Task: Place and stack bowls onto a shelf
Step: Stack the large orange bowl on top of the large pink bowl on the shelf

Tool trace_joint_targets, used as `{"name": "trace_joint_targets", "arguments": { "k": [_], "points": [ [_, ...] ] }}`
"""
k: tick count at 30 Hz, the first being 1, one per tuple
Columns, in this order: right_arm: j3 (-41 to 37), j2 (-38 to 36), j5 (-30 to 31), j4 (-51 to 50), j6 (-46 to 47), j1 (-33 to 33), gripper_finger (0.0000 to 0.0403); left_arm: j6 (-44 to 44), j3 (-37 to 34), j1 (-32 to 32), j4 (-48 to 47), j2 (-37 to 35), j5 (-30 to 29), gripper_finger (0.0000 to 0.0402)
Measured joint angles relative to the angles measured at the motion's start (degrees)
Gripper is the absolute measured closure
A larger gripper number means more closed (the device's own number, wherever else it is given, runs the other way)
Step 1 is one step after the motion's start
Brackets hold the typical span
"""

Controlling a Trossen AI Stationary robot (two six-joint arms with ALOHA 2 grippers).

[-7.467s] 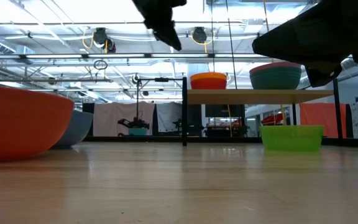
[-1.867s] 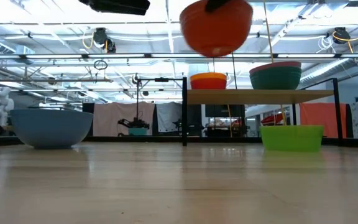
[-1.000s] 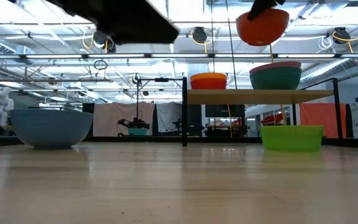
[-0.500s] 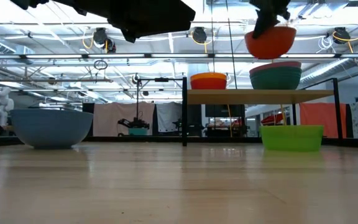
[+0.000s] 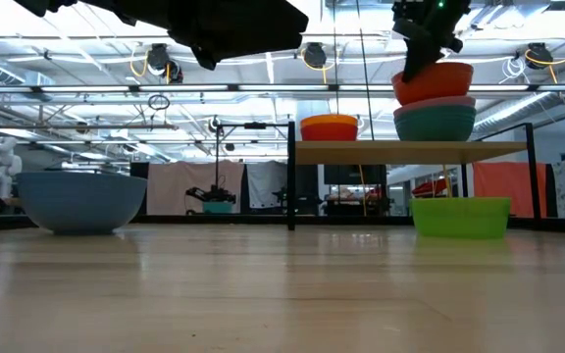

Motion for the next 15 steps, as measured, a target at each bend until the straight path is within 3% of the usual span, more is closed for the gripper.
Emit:
{"name": "trace_joint_targets", "arguments": {
  "k": [15],
  "points": [
    [-0.05,-0.01,-0.08,-0.24,2.14,0.0,0.0376,-0.42,0.0,0.02,-0.8,0.0,0.0,0.025]
  ]
}}
